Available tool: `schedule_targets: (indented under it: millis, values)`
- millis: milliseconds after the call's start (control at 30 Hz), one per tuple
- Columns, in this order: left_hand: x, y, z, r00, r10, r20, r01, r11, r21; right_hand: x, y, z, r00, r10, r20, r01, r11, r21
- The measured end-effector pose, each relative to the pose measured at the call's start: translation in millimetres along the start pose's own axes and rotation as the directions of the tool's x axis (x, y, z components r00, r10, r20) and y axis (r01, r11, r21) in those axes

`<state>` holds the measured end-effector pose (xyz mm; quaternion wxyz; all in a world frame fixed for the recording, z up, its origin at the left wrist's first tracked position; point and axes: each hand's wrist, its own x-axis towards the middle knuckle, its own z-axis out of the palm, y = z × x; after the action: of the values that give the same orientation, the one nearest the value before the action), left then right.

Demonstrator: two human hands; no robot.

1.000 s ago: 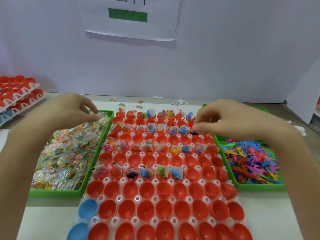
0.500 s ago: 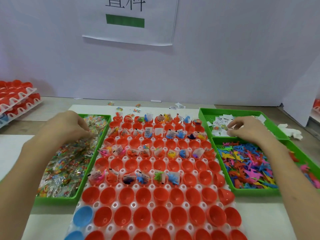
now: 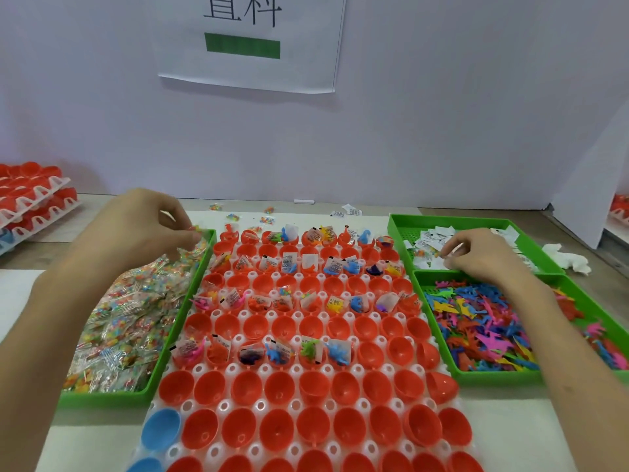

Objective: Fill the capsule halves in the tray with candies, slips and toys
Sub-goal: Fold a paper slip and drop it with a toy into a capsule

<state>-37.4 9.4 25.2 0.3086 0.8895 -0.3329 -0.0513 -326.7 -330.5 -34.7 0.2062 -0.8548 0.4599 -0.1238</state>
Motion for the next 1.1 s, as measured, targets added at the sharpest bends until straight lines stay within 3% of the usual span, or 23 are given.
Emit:
schedule_targets:
  millis: [300,500,700,767,900,1000,1100]
  values:
    - [-31,57,16,0.965,0.259,0.048,-0.249,0.956,-0.153,0,-6,-1,0.998,-0.068,-0.002,0.068,0.994,-0.089]
    - [-40,72,27,0.948,0.315,0.037,-0.297,0.924,-0.240,-6,-31,-12,0.974,-0.186,-0.125,0.177,0.981,-0.080]
    - [-53,83,42,0.943,0.334,0.004,-0.302,0.857,-0.419,-27,-68,-25,0.934,-0.331,-0.136,0.345,0.933,0.101]
    - [-57,86,47,0.947,0.320,0.018,-0.273,0.837,-0.475,-41,-85,-34,0.918,-0.380,-0.109,0.395,0.878,0.268]
    - [-62,91,51,0.952,0.301,0.046,-0.192,0.710,-0.678,-77,-117,-52,0.815,-0.576,-0.058,0.472,0.602,0.644]
    - [-66,96,53,0.962,0.270,0.043,-0.126,0.577,-0.807,-97,-133,-57,0.758,-0.648,-0.078,0.506,0.508,0.697]
    - [-71,102,53,0.970,0.244,0.022,-0.104,0.488,-0.867,-107,-144,-56,0.735,-0.674,-0.071,0.521,0.496,0.695]
